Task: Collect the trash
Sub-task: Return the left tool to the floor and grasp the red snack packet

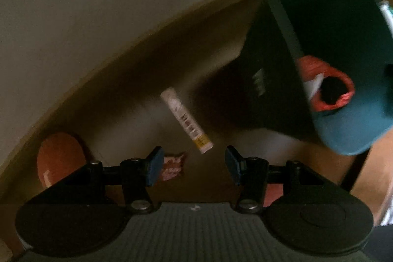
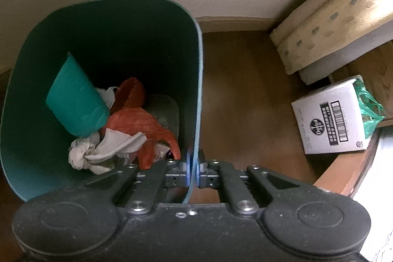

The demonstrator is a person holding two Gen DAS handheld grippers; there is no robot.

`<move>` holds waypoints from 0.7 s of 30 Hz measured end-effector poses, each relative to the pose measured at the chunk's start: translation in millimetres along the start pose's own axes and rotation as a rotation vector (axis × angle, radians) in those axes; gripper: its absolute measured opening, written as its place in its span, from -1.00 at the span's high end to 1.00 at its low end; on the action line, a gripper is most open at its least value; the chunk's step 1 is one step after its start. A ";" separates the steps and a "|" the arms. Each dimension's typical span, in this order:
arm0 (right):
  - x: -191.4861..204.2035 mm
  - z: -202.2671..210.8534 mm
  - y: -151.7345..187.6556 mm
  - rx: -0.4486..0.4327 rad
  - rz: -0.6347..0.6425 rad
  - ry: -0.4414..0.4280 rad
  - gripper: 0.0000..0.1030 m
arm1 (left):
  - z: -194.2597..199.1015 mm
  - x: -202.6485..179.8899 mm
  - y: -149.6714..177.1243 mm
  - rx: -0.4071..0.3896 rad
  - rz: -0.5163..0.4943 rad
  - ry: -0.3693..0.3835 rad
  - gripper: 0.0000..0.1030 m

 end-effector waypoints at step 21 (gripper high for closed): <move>-11.4 -28.6 15.1 0.146 -0.110 -0.053 0.81 | -172.7 28.1 89.8 0.300 0.026 -0.036 -0.32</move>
Point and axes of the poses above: each gripper's, at about its wrist camera, not at the fingertips, and z roughly against the way its jaws point, x to its left, y to its underside, the point moved 7 cm from there along -z, roughly the way its jaws point, and after that the axes turned 13 degrees about -x, right-handed, at the moved point
